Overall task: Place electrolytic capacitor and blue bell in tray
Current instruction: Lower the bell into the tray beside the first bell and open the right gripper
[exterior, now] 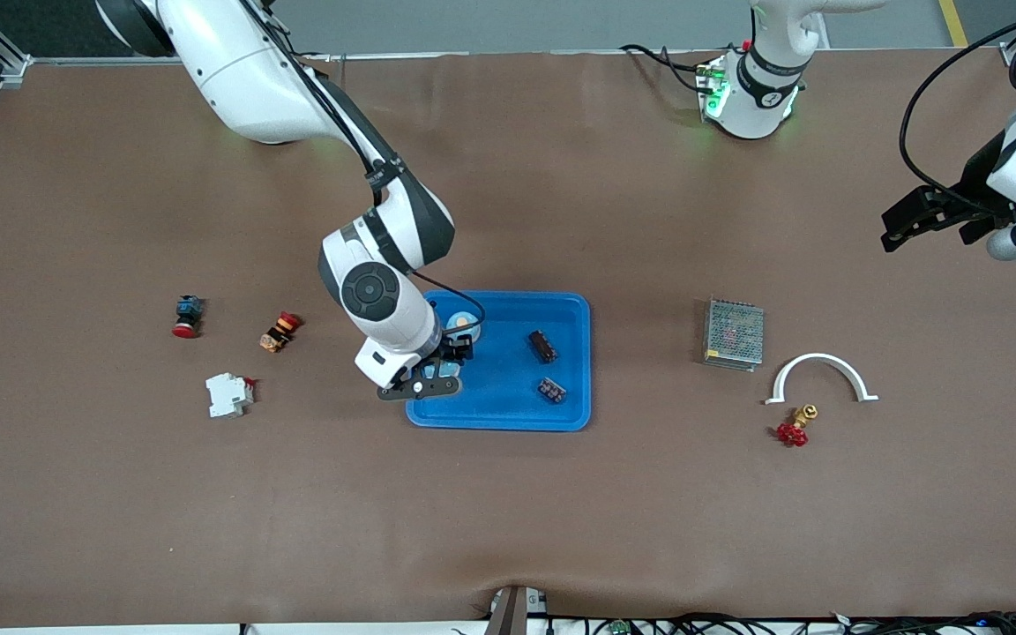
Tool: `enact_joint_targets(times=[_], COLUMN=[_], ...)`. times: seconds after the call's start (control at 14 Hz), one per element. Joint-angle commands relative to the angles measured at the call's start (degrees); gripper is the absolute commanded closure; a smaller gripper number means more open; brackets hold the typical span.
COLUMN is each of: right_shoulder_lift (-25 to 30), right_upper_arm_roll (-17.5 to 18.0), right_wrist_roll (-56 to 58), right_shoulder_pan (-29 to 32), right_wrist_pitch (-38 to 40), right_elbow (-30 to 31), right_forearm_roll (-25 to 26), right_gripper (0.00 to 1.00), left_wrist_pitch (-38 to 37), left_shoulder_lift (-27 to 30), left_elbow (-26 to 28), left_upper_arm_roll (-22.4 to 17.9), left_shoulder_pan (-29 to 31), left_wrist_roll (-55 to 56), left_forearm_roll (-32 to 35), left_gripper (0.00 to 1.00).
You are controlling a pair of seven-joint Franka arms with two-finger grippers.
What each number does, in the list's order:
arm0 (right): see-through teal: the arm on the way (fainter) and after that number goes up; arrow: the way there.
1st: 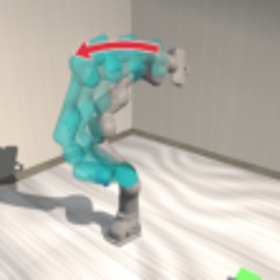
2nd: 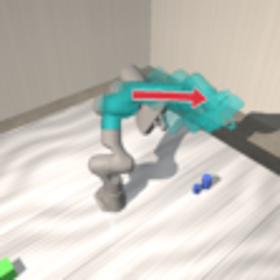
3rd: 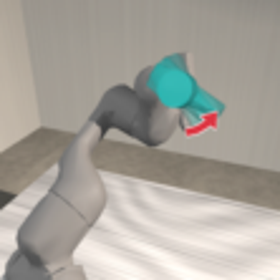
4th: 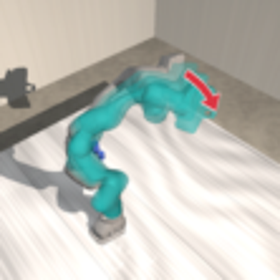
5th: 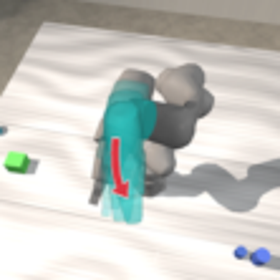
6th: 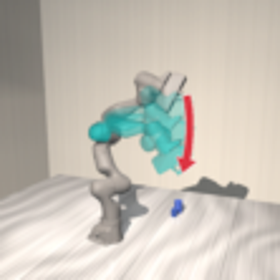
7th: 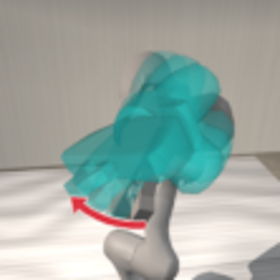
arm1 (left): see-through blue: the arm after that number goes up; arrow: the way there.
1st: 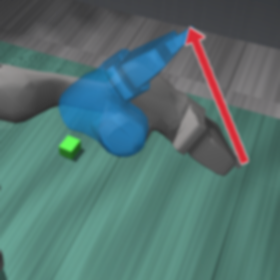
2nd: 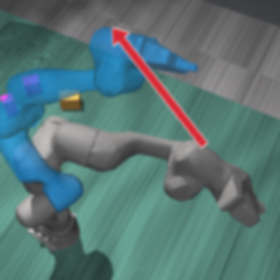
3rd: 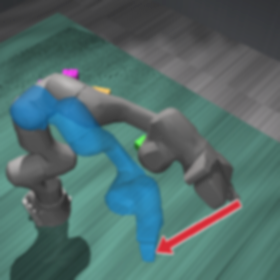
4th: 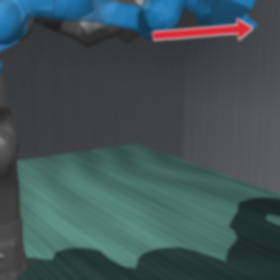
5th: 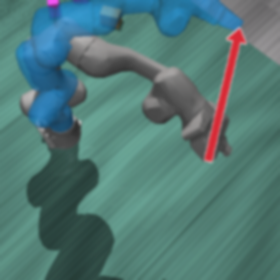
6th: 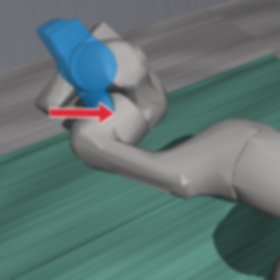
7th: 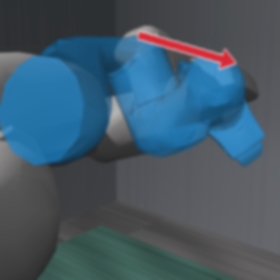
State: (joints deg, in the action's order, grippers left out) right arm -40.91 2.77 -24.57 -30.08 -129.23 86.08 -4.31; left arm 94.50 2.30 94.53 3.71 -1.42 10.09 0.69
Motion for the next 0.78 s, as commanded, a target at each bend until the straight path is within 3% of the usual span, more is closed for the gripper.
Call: enact_joint_targets(times=[0.0,0.71], right_shoulder_lift=[-1.98,-5.67], right_upper_arm_roll=[-0.39,-0.39], right_wrist_roll=[-0.74,-1.09], right_shoulder_pan=[0.20,-1.38], right_wrist_pitch=[-0.49,-6.74], right_elbow=[-1.89,-1.80], right_forearm_roll=[2.89,3.25], right_gripper=[0.53,0.52], left_wrist_pitch=[0.07,0.07], left_shoulder_lift=[-0.28,-0.37], left_elbow=[-0.75,-0.75], left_upper_arm_roll=[0.16,0.16], left_shoulder_pan=[0.28,0.19], left_wrist_roll=[-0.34,-0.42], left_forearm_roll=[-1.04,-1.04], left_gripper=[0.00,0.00])
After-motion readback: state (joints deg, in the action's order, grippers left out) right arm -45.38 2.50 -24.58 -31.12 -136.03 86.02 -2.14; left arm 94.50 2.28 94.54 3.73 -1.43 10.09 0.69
